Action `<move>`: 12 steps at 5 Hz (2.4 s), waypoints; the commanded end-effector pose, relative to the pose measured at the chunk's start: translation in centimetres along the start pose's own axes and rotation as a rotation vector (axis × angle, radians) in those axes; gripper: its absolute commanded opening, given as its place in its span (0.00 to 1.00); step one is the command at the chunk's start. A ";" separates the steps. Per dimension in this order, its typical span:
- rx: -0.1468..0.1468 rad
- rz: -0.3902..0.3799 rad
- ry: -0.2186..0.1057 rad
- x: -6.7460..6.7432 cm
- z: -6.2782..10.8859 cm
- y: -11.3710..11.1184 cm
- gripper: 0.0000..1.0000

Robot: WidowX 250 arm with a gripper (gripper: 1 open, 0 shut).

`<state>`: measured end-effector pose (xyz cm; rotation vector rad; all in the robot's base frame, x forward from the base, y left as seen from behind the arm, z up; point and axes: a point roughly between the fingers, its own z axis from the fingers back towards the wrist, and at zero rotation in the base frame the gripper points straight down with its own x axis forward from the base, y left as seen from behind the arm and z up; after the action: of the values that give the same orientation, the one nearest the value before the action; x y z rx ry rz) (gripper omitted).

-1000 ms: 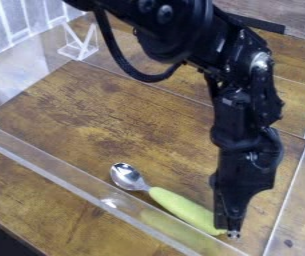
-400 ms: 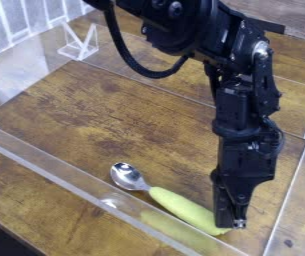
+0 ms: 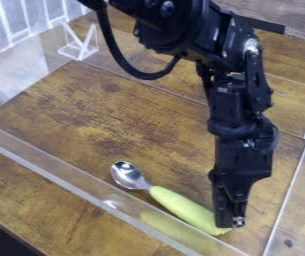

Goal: Move the green spoon to the left

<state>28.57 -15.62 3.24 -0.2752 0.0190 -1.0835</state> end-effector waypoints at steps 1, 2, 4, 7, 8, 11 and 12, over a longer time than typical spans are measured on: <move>-0.058 -0.066 0.046 -1.3 -1.5 -0.4 0.00; -0.082 -0.058 0.042 -1.4 -1.6 -0.6 0.00; -0.089 -0.044 0.047 -1.1 -1.0 -0.5 0.00; -0.084 0.092 0.024 -1.9 -1.9 -0.1 0.00; -0.080 0.153 0.012 -2.8 -1.1 -0.3 0.00; -0.105 0.154 0.032 -2.5 1.4 0.7 0.00; -0.111 0.137 0.043 -2.9 1.9 1.6 0.00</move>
<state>27.90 -13.12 3.61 -0.3646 0.1744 -0.9630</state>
